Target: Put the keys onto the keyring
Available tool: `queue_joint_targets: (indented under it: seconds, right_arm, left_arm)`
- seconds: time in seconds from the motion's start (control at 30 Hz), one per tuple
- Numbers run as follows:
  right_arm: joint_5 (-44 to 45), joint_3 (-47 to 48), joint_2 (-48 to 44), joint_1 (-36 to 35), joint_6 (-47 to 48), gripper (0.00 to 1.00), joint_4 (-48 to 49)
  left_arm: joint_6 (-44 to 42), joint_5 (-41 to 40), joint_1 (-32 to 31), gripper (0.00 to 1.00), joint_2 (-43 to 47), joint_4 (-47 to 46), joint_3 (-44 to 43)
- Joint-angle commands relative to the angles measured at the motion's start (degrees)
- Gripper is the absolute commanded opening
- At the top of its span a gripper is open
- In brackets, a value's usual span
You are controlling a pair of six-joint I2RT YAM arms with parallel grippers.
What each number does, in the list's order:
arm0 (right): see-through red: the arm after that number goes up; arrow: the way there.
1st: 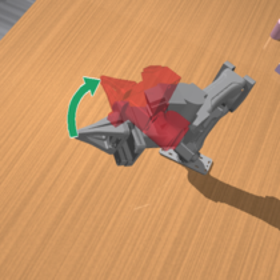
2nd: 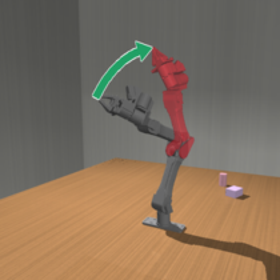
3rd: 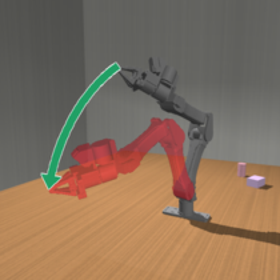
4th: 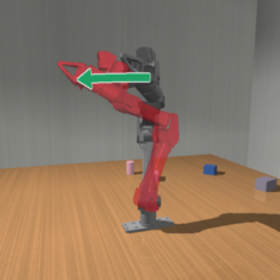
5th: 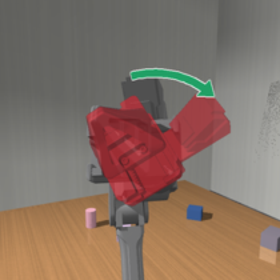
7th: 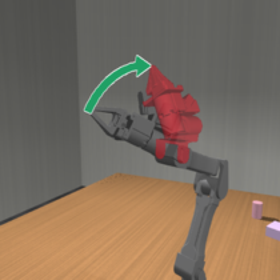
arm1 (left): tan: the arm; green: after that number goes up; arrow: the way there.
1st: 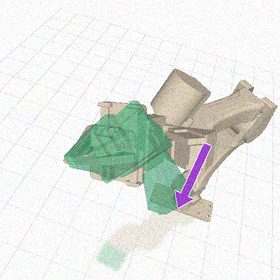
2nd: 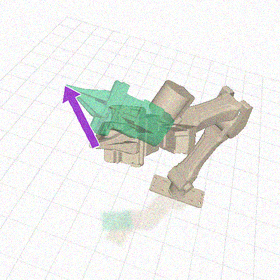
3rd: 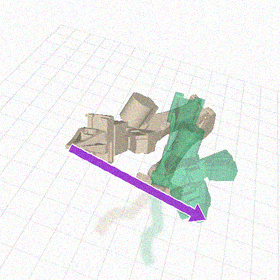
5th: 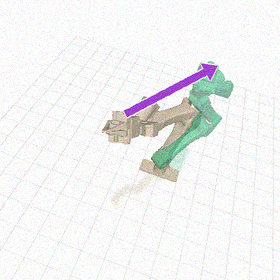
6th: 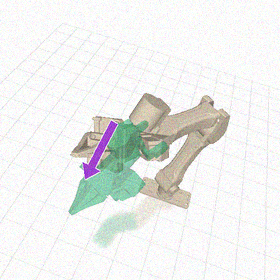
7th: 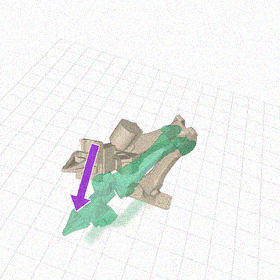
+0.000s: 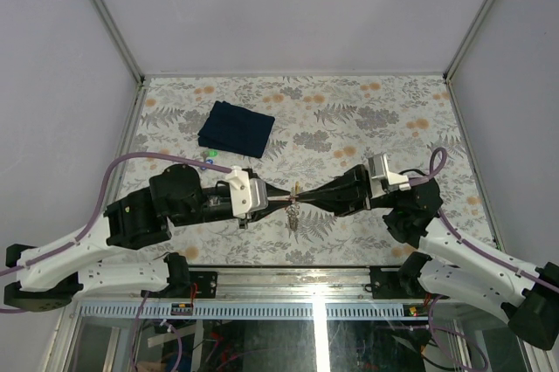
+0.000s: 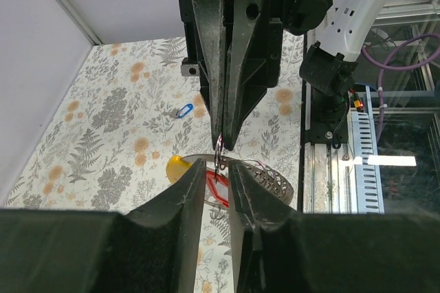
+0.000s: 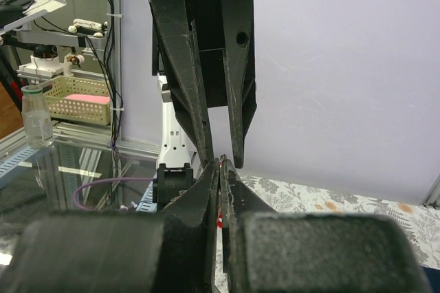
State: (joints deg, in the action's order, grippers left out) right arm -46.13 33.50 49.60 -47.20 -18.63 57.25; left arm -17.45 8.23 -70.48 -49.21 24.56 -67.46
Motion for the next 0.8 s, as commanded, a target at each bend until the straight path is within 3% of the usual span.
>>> queue_joint_targets:
  seconds: [0.0,0.4,0.53,0.6,0.77]
  right_arm:
    - [-0.2,3.0,-2.0,-0.4,-0.3,0.00,3.5]
    - [0.1,2.8,-2.5,-0.4,-0.2,0.00,3.4]
    - [0.1,2.7,-2.4,-0.4,-0.2,0.00,3.4]
    - [0.1,2.6,-2.4,-0.4,-0.2,0.00,3.3]
    - [0.0,2.7,-2.4,-0.4,-0.2,0.00,3.3]
  left_arm:
    - [-0.5,1.6,-0.3,0.19,-0.2,0.9,-2.3]
    - [-0.6,1.7,-0.3,0.12,-0.4,1.7,-3.1]
    - [-0.7,1.5,-0.3,0.25,-0.4,1.2,-3.1]
    - [-0.7,1.9,-0.4,0.26,-0.3,0.9,-3.3]
    - [-0.8,2.0,-0.3,0.19,-0.8,1.1,-3.5]
